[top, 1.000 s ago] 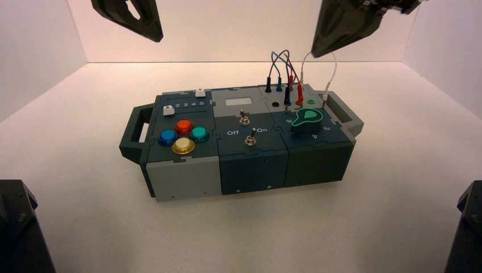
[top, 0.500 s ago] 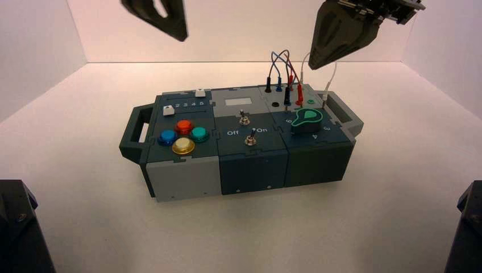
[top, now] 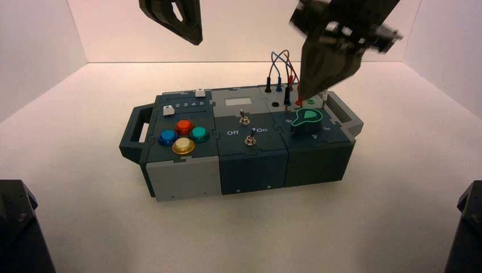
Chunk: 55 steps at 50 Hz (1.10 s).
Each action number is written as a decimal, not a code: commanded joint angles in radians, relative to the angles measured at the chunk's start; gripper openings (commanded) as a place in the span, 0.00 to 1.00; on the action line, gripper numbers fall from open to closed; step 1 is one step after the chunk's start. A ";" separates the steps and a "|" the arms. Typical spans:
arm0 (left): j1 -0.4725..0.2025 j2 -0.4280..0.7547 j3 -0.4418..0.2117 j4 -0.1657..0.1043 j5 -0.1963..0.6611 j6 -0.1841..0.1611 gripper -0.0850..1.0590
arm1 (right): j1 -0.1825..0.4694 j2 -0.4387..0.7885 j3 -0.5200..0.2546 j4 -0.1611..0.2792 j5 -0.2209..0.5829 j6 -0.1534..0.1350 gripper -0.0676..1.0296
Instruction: Turn the knob to position 2.
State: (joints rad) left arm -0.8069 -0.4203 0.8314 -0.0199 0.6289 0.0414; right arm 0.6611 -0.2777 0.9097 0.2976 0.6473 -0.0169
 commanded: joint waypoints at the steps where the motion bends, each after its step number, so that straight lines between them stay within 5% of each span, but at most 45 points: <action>1: -0.006 0.000 -0.031 0.000 -0.008 0.005 0.05 | 0.006 0.041 -0.046 0.003 -0.015 -0.002 0.04; 20: -0.006 0.000 -0.026 0.000 -0.011 0.012 0.05 | 0.009 0.146 -0.109 0.005 -0.029 -0.005 0.04; 55: -0.006 -0.008 -0.014 0.002 -0.014 0.014 0.05 | 0.009 0.184 -0.086 0.006 -0.038 -0.005 0.04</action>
State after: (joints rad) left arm -0.8099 -0.4142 0.8314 -0.0199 0.6259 0.0506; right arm 0.6642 -0.0920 0.8330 0.2976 0.6197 -0.0215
